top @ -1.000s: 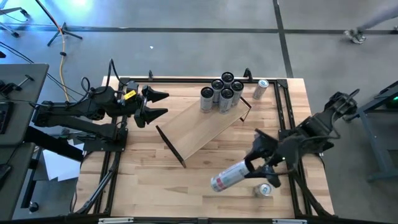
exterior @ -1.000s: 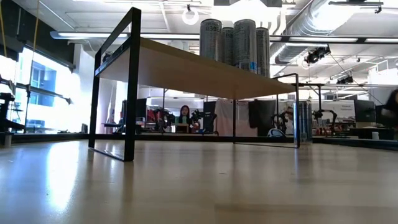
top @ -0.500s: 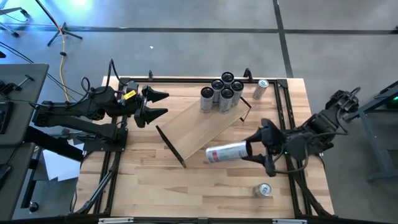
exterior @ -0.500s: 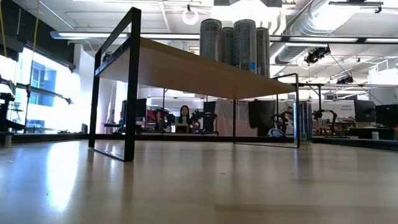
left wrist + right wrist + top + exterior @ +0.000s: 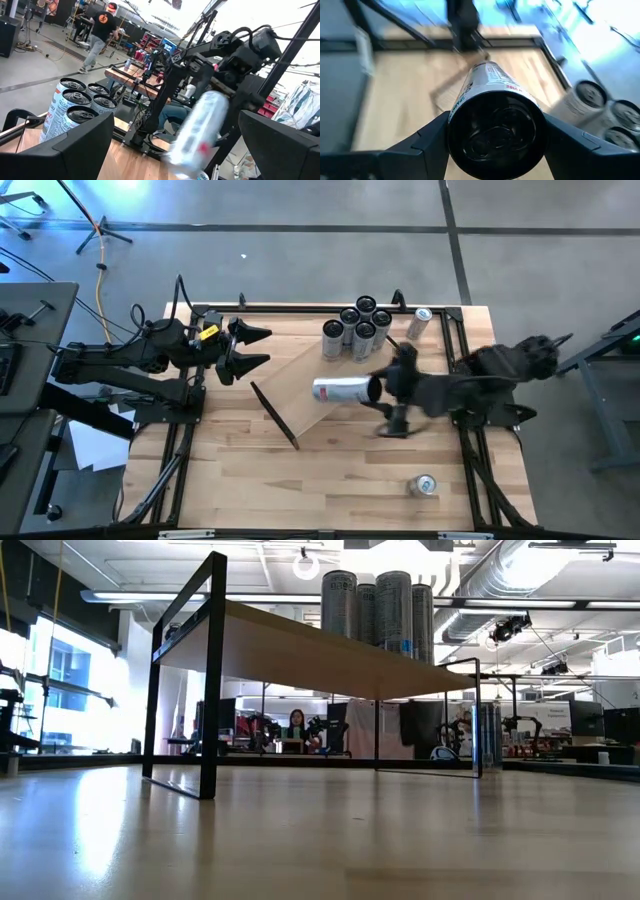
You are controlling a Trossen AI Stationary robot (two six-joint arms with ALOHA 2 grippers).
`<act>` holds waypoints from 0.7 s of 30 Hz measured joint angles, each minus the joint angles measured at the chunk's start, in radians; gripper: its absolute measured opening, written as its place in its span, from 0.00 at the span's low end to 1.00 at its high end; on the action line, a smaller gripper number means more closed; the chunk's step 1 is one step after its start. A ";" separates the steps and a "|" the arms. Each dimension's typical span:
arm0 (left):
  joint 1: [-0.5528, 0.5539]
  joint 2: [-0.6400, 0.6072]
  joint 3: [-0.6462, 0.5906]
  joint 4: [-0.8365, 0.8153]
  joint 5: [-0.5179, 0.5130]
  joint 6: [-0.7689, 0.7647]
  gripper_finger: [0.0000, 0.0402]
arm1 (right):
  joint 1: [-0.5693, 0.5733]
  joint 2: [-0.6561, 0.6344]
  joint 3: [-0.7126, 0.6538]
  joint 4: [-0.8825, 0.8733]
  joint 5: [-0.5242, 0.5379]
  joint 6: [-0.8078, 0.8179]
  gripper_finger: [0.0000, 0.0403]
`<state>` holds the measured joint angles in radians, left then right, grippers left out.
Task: Place canned beverage on shelf
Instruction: Put the white-pink soda can on the shelf and align it with the other white-pink soda can
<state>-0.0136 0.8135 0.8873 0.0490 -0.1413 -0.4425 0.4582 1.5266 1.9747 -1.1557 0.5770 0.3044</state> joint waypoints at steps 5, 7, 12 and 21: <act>0.000 0.000 0.000 0.000 0.000 0.000 0.99 | -0.106 0.150 0.142 -0.189 -0.029 -0.018 0.61; 0.000 0.000 0.000 0.000 0.000 0.000 0.99 | -0.147 0.201 0.168 -0.247 -0.073 -0.018 0.61; 0.000 0.000 0.000 0.000 0.000 0.000 0.99 | -0.220 0.277 0.207 -0.320 -0.195 -0.051 0.61; 0.000 0.000 0.000 0.000 0.000 0.000 0.99 | -0.304 0.285 0.211 -0.361 -0.357 -0.076 0.61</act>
<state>-0.0136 0.8135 0.8872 0.0490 -0.1413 -0.4427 0.1542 1.8118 2.1853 -1.5164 0.2197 0.2287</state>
